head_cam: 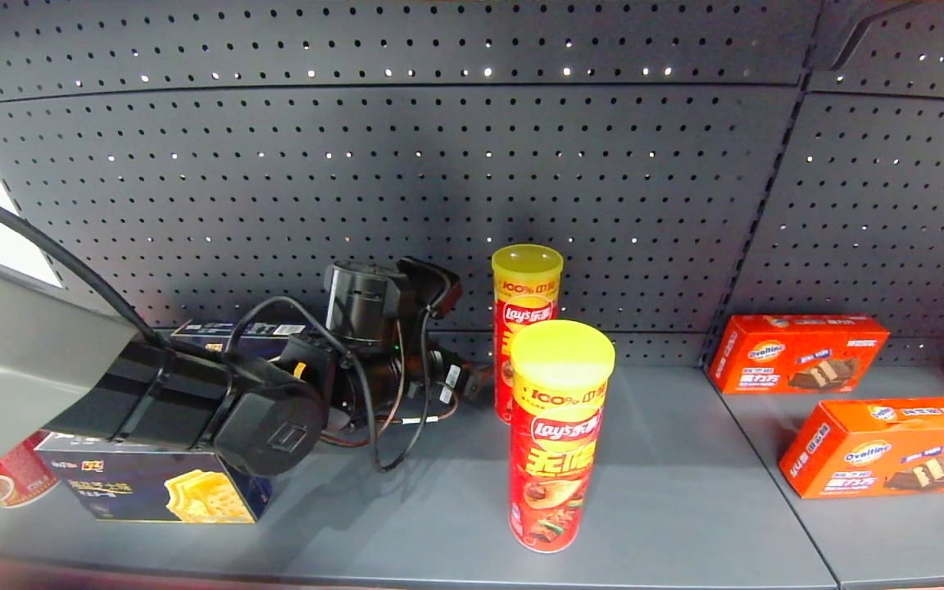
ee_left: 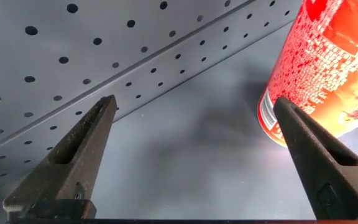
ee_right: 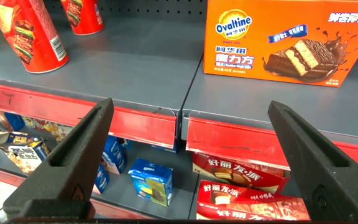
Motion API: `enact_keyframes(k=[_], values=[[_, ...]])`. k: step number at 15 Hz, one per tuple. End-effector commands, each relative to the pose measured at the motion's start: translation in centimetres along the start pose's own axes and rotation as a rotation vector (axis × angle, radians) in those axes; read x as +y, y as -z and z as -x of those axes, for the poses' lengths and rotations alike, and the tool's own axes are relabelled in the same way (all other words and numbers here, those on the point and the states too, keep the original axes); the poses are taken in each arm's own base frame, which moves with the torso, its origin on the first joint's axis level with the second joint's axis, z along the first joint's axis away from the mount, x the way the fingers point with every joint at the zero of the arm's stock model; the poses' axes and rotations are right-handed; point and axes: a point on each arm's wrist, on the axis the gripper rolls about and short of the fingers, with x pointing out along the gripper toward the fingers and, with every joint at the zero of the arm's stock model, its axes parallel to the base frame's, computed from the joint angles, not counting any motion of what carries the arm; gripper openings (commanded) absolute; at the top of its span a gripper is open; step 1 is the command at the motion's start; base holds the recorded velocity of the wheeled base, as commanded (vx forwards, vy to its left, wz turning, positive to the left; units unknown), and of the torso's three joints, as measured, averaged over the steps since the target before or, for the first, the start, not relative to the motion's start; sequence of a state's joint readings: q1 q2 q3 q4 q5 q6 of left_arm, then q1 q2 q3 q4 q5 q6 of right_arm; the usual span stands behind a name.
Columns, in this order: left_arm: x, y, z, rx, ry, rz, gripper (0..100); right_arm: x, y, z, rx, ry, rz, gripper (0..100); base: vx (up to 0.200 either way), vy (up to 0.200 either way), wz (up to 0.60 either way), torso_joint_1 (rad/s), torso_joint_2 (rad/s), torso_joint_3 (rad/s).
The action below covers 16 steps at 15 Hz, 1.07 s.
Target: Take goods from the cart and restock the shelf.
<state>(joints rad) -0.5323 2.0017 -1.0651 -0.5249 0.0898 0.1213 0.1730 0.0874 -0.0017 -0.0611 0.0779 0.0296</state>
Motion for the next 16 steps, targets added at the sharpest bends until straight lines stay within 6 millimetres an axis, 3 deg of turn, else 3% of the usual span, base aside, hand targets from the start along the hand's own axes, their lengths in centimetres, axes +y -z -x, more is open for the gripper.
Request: enact_keyframes(k=[1, 4, 7, 9, 10, 11, 14, 16], values=[[0.3, -0.4, 0.2, -0.015, -0.008, 0.004, 100, 0.0, 0.0, 0.0, 0.001, -0.001, 0.0, 100, 0.0, 0.0, 0.0, 0.0, 0.0, 0.0], [1.3, -4.0, 3.4, -0.114, -0.036, 0.016, 100, 0.0, 0.0, 0.0, 0.001, -0.001, -0.003, 100, 0.0, 0.0, 0.0, 0.0, 0.0, 0.0], [3.1, -6.8, 7.7, -0.187, -0.086, 0.038, 100, 0.0, 0.0, 0.0, 0.001, -0.001, 0.002, 100, 0.0, 0.0, 0.0, 0.0, 0.0, 0.0], [3.8, -7.3, 10.5, -0.232, -0.106, 0.051, 100, 0.0, 0.0, 0.0, 0.001, -0.001, 0.01, 100, 0.0, 0.0, 0.0, 0.0, 0.0, 0.0], [4.3, -7.8, 13.7, -0.285, -0.123, 0.056, 100, 0.0, 0.0, 0.0, 0.001, -0.001, 0.033, 100, 0.0, 0.0, 0.0, 0.0, 0.0, 0.0], [4.4, -7.9, 15.3, -0.312, -0.13, 0.058, 100, 0.0, 0.0, 0.0, 0.001, -0.001, 0.045, 100, 0.0, 0.0, 0.0, 0.0, 0.0, 0.0], [5.4, -7.2, 22.2, -0.416, -0.226, 0.085, 100, 0.0, 0.0, 0.0, 0.001, 0.002, 0.054, 100, 0.0, 0.0, 0.0, 0.0, 0.0, 0.0], [6.0, -6.4, 25.8, -0.479, -0.279, 0.121, 100, 0.0, 0.0, 0.0, 0.001, 0.002, 0.054, 100, 0.0, 0.0, 0.0, 0.0, 0.0, 0.0]])
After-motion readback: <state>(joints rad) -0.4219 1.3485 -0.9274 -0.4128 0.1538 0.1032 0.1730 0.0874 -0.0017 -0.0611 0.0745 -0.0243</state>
